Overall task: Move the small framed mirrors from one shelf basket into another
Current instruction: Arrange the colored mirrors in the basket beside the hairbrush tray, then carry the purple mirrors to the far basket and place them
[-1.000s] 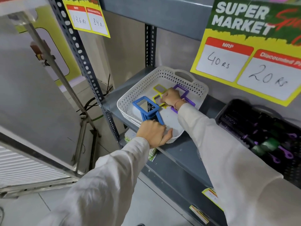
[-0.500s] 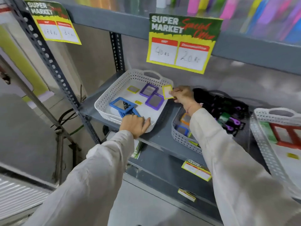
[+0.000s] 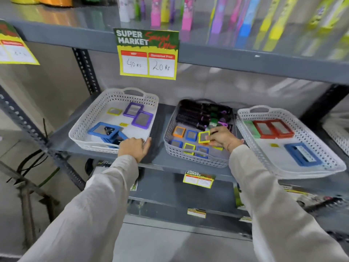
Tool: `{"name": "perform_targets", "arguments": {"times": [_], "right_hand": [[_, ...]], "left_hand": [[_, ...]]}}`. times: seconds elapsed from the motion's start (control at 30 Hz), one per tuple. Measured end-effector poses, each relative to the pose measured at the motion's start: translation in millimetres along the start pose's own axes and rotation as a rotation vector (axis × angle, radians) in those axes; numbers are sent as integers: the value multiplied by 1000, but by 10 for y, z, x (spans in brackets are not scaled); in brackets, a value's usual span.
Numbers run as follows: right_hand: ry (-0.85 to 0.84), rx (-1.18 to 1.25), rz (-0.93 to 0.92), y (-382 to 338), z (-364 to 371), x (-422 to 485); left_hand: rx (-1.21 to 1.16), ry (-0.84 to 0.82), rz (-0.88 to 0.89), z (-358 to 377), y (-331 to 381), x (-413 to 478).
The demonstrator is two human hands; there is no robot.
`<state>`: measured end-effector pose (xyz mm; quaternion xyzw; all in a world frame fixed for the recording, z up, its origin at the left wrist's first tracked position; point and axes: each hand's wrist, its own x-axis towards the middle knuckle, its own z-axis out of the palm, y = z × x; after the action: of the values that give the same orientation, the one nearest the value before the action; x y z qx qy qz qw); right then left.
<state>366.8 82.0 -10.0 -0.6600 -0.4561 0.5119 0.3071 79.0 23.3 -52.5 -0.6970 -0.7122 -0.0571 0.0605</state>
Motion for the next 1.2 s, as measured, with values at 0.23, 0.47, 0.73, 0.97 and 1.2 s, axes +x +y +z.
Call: {"name": "perform_targets", "arguments": {"times": [0.23,0.47,0.73,0.97,1.2], "right_hand": [[68,-248,157,292,-128,-52],[196,-867,150,191,-145,-118],[147,-1047,152,219,-80,-139],[220,-1094,90,192,-61,-103],[297,-989,-56,-277,210,93]], "left_hand": [[11,28,22,18,-13,6],[9,42,33,46,-23,12],[24,41,35,36,-13,11],[21,8,17,-4,-6,0],[-1,-21,46,-51,0,-1]]}}
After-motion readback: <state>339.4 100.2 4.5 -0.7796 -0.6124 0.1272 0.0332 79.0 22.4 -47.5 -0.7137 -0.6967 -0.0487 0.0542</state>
